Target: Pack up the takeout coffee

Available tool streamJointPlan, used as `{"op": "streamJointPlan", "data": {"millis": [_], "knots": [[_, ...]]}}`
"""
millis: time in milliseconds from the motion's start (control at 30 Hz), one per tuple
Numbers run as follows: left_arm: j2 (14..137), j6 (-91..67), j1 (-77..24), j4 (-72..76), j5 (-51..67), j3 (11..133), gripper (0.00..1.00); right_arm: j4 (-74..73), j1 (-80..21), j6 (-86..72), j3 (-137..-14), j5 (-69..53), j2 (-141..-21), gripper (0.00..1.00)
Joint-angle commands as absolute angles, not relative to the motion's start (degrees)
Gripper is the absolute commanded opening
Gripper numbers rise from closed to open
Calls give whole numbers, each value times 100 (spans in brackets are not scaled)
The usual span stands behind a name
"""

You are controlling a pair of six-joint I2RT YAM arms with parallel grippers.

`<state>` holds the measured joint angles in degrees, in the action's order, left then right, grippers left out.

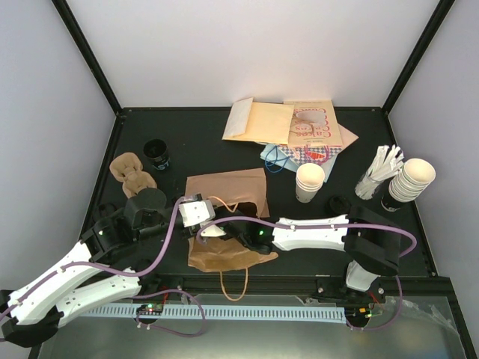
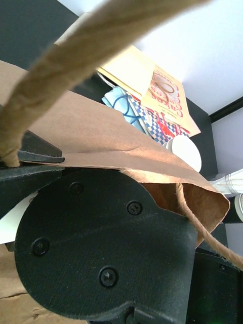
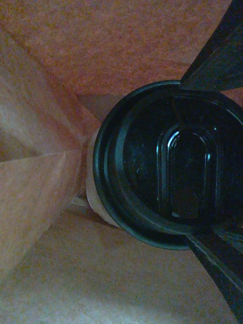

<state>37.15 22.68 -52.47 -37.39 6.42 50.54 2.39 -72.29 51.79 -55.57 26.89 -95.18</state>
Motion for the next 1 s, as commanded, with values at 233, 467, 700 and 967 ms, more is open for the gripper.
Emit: {"op": "streamJointPlan", "data": {"millis": [233, 467, 700, 967], "knots": [[3913, 1890, -5282, -3532, 1404, 5643, 2, 653, -7108, 5602, -5406, 3216, -9241, 50], [4139, 1582, -5282, -3694, 1667, 5948, 2, 257, -7112, 5504, -5460, 3179, -9100, 50], [4330, 1090, -5275, -3805, 1810, 6251, 1, -1184, -7133, 4790, -5621, 2712, -8461, 48], [4817, 443, -5248, -3940, 2370, 6694, 2, -3378, -7179, 3868, -5890, 1687, -7787, 47]]}}
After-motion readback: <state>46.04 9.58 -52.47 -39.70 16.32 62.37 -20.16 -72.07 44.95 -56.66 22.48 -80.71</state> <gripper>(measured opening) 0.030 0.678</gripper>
